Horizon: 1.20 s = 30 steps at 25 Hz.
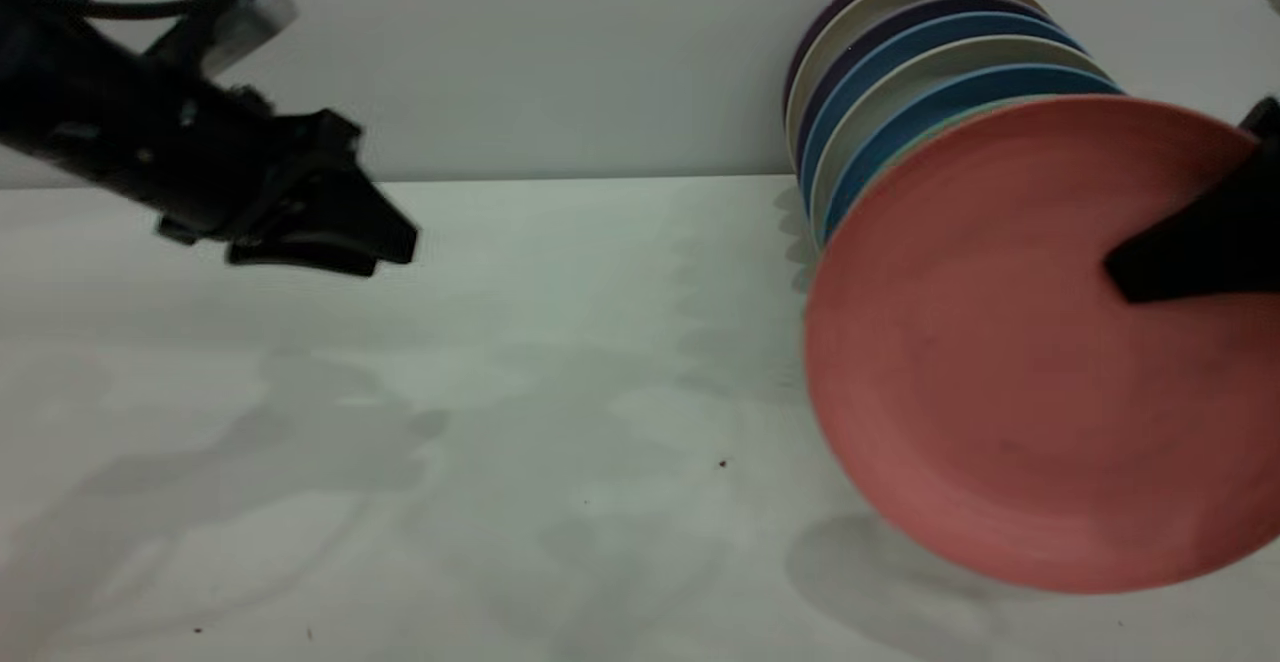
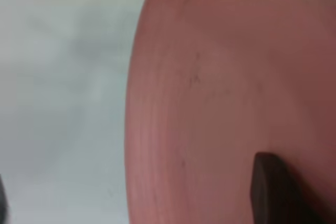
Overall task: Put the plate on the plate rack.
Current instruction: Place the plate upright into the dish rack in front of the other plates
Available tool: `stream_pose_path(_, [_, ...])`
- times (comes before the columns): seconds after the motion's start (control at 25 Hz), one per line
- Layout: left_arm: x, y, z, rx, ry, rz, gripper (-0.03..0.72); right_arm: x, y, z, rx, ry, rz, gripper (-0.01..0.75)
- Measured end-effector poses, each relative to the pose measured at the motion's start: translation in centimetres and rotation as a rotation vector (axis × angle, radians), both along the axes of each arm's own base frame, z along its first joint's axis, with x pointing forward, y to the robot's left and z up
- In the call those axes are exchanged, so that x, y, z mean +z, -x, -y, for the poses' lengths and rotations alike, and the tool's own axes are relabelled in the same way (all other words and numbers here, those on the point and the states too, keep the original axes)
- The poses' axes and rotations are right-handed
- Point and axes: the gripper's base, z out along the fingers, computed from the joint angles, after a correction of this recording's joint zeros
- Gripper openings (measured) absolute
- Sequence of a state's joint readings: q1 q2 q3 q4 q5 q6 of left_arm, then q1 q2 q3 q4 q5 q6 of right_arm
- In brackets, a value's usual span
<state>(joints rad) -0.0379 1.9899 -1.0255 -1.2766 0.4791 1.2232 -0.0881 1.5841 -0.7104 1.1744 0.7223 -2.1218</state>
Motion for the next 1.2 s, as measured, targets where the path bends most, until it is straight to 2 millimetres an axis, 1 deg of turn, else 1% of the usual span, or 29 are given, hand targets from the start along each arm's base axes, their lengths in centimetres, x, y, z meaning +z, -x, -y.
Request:
stream_pose_path(0.12, [-0.3,0.2,-0.7,-0.011,-0.033,-0.027,0.335,1.0,-0.7,0.3,0.109,0.098,0.051,0.161])
stream_pose_path(0.28, [-0.4,0.4,-0.8,-0.037,-0.065,-0.036,0.335,2.7,-2.0,0.7,0.189,0.177,0.119,0.161])
stream_pose_path(0.4, [-0.5,0.5,-0.8,-0.047,-0.073,-0.036,0.335,4.2,-3.0,0.5,0.243,0.223,0.174,0.161])
stream_pose_path(0.6, [-0.5,0.5,-0.9,-0.046,-0.075,-0.035,0.335,6.7,-4.4,-0.4,0.287,0.253,0.269,0.161])
stream_pose_path(0.72, [-0.5,0.5,-0.9,-0.046,-0.075,-0.035,0.335,7.9,-5.2,-0.3,0.284,0.285,0.32,0.161])
stream_pose_path(0.88, [-0.5,0.5,-0.9,-0.049,-0.078,-0.035,0.335,8.6,-6.0,0.0,0.246,0.318,0.367,0.161])
stream_pose_path(1.2, [-0.5,0.5,-0.9,-0.048,-0.079,-0.034,0.335,7.3,-7.9,0.2,0.237,0.323,0.347,0.161])
